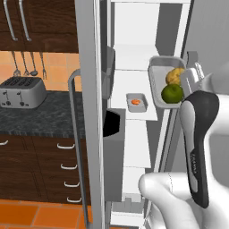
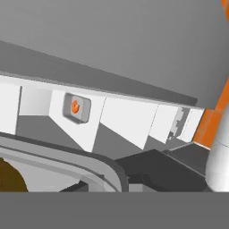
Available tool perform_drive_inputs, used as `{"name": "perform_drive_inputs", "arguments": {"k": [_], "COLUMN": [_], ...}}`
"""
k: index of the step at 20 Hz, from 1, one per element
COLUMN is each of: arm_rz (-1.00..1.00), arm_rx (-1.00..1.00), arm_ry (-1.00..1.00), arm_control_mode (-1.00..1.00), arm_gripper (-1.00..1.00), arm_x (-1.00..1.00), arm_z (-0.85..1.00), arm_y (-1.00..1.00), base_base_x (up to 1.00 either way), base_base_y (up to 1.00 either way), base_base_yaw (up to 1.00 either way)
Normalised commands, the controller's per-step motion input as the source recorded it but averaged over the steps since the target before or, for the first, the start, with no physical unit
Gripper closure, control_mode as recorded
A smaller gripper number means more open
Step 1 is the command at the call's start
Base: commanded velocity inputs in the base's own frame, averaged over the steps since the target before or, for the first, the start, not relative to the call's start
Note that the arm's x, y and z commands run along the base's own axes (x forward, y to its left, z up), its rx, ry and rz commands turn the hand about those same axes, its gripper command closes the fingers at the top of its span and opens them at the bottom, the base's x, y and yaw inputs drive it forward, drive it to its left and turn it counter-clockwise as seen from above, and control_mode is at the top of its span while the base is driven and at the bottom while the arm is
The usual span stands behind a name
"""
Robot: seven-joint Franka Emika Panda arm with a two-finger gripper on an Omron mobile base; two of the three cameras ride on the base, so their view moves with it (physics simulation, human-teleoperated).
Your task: Take the meat container that has the shrimp and place it on the second highest rack of the freezer. Then take the vegetable container that has the squash and lime and place it on the highest rack of the freezer.
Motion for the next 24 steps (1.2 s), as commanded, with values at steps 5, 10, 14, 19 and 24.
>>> {"name": "perform_drive_inputs", "arguments": {"k": [5,10,14,19,24], "arm_rz": [-0.04,0.0,0.0,-0.01,-0.05], "arm_rx": [0.0,0.0,0.0,0.0,0.0], "arm_ry": [0.0,0.01,0.0,0.0,0.0], "arm_control_mode": [-1.0,-1.0,-1.0,-1.0,-1.0], "arm_gripper": [1.0,1.0,1.0,1.0,1.0], "arm_x": [0.8,0.74,0.79,0.78,0.86], "arm_z": [0.57,0.19,0.01,0.04,0.0], "arm_y": [0.0,0.0,0.0,-0.11,-0.14], "base_base_x": [0.0,0.0,0.0,0.0,0.0], "base_base_y": [0.0,0.0,0.0,0.0,0.0], "base_base_yaw": [0.0,0.0,0.0,0.0,0.0]}}
